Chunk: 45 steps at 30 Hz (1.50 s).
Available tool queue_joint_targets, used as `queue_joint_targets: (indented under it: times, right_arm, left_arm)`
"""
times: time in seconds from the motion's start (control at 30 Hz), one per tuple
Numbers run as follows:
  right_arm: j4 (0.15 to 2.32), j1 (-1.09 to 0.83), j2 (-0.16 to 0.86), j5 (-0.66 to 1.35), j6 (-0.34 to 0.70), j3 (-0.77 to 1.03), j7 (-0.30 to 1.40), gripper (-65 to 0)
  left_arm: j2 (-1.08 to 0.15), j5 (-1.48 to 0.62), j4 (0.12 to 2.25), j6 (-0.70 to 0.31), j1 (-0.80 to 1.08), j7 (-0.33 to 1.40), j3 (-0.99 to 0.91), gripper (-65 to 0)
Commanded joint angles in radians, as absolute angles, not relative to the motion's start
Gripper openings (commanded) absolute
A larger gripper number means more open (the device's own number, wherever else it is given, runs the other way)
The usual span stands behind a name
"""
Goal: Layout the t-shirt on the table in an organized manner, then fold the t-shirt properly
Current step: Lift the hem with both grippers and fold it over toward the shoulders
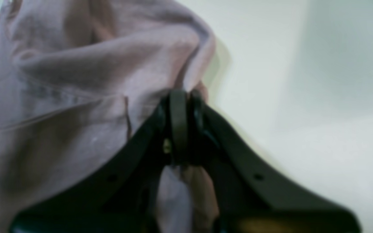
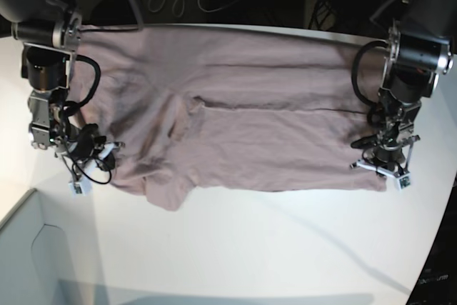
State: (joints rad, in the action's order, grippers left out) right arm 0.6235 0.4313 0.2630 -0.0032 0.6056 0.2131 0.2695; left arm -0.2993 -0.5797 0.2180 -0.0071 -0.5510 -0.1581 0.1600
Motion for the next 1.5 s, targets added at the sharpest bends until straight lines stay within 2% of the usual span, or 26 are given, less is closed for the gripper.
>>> queue_joint_targets:
  times: [0.0, 0.17, 0.43, 0.57, 0.7, 0.87, 1.13, 1.3, 1.47]
  right_arm:
    - [0.679, 0.444, 0.285, 0.008, 0.602, 0.231, 0.248, -65.0]
    - [0.946, 0.311, 0.282, 0.01, 0.602, 0.292, 0.243, -65.0]
    - [1.221, 0.133, 0.254, 0.013, 0.602, 0.295, 0.243, -65.0]
    - [1.316, 0.061, 0.22, 0.013, 0.602, 0.343, 0.242, -65.0]
    - [1.362, 0.018, 0.189, 0.013, 0.607, 0.407, 0.242, -65.0]
    - [1.451, -0.079, 0.17, 0.013, 0.607, 0.443, 0.242, -65.0]
    - [1.501, -0.229, 0.142, 0.013, 0.607, 0.441, 0.239, -65.0]
    - [1.498, -0.272, 0.142, 0.013, 0.607, 0.441, 0.239, -65.0]
    - [1.497, -0.314, 0.14, 0.015, 0.607, 0.443, 0.18, -65.0]
  left_arm:
    - [-0.309, -0.582, 0.226, -0.005, -0.568, -0.142, 0.157, -64.9]
    - [-0.309, -0.584, 0.331, -0.005, -0.545, -0.136, 0.157, -64.9]
    - [-0.338, -0.585, 0.699, 0.004, -0.352, -0.134, 0.154, -64.9]
    - [-0.351, -0.585, 0.84, -0.001, -0.257, -0.134, 0.053, -64.9]
    - [-0.349, -0.585, 0.912, -0.004, -0.194, -0.133, -0.051, -64.9]
    - [-0.357, -0.585, 0.99, -0.004, -0.143, -0.07, -0.062, -64.9]
    - [-0.344, -0.585, 1.11, -0.004, 0.024, -0.067, -0.12, -64.9]
    - [-0.305, -0.585, 1.113, -0.005, 0.096, -0.065, -0.232, -64.9]
    - [-0.305, -0.585, 1.107, -0.005, 0.128, -0.065, -0.252, -64.9]
